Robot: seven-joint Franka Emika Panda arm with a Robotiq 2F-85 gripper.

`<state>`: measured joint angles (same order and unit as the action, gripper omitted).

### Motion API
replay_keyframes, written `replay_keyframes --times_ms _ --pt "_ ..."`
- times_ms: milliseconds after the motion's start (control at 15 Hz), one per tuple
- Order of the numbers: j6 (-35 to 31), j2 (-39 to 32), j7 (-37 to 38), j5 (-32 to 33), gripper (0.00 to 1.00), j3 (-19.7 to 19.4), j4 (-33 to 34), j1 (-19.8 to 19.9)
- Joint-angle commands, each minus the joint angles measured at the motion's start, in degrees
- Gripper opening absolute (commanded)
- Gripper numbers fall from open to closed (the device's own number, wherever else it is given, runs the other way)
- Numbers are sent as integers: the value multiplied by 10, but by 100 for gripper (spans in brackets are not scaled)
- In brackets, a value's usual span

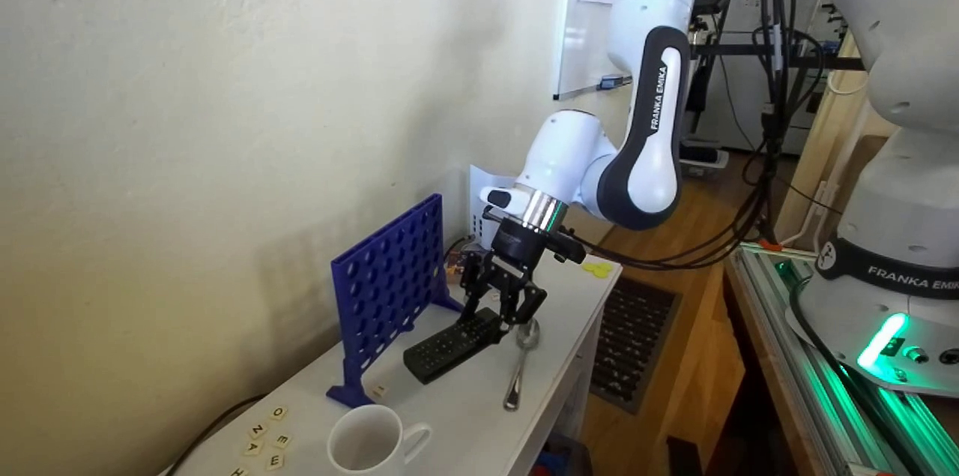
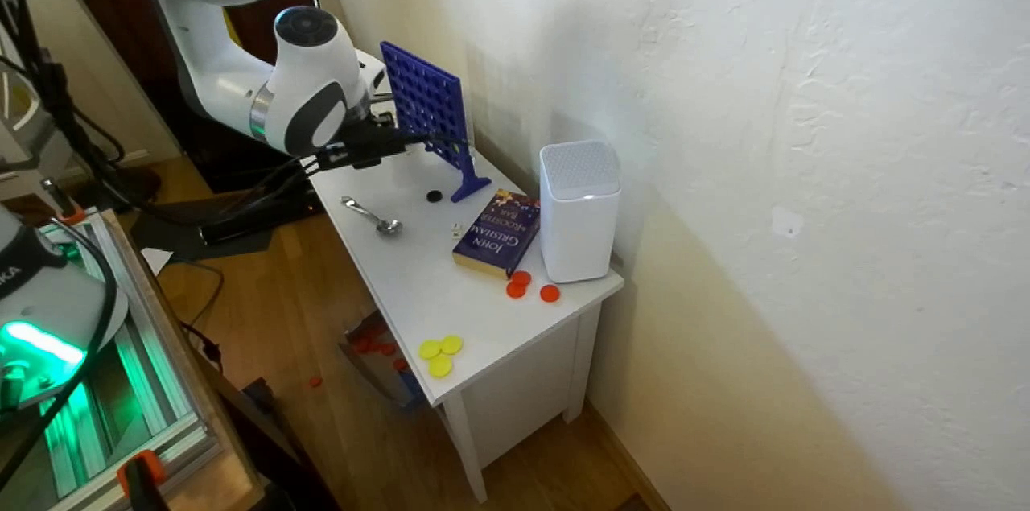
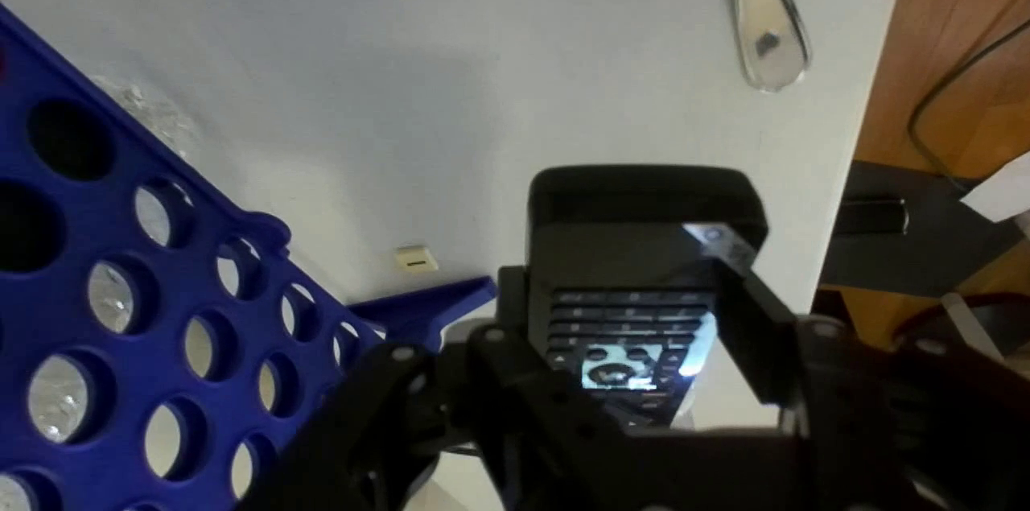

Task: Move the remote slightly to the left

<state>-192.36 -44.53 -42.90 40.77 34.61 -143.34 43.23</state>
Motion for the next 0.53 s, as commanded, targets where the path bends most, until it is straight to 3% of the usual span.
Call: replay_keyframes --times_ms 0,200,467 --pt "-7 -5 11 25 35 -51 30 -57" --pt "-10 -11 15 28 35 -84 47 -101" --pt "-3 -28 -5 9 35 -86 60 -123"
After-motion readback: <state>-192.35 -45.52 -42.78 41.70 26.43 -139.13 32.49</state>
